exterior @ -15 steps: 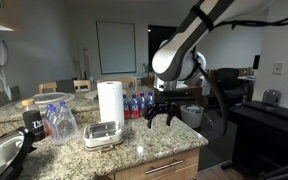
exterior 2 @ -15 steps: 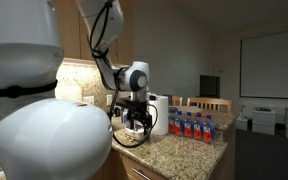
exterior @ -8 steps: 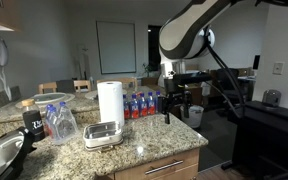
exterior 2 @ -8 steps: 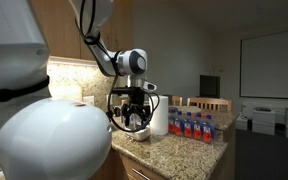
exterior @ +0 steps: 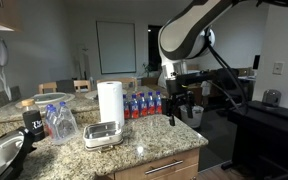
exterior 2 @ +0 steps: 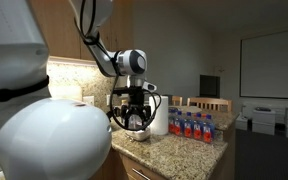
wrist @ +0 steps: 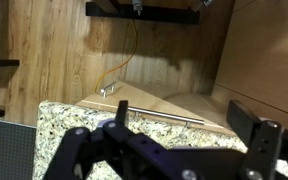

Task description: Put the container on top of the lid

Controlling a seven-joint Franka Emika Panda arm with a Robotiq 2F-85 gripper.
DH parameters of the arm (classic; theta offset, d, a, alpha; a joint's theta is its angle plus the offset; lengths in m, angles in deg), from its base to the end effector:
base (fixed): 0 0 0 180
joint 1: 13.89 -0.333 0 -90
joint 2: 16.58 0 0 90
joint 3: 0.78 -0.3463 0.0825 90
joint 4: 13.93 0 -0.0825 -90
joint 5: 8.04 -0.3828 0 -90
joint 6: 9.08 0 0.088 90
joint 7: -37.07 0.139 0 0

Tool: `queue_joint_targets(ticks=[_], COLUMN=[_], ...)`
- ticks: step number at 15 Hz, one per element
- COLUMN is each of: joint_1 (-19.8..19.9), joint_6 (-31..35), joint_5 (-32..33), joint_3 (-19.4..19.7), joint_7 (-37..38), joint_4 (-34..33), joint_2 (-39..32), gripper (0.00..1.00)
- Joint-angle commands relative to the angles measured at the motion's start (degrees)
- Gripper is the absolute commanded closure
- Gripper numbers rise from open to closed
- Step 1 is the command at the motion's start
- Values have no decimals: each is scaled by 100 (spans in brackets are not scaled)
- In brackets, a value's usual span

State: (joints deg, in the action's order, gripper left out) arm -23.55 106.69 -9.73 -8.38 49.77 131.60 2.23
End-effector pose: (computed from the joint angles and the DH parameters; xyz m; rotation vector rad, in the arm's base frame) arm 0.3651 0.1150 0.3703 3.0617 0.0812 -0.2805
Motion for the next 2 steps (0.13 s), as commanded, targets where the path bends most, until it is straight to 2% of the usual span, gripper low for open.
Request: queue_joint_targets(ticks=[1,2], joint_1=[84,84], joint_6=[-17,-17], joint_5=[-28,-28], joint_3=[-83,-83], joint_7=[-24,-24], joint_4=[-10,-10], joint_2=[3,3], gripper=[0,0])
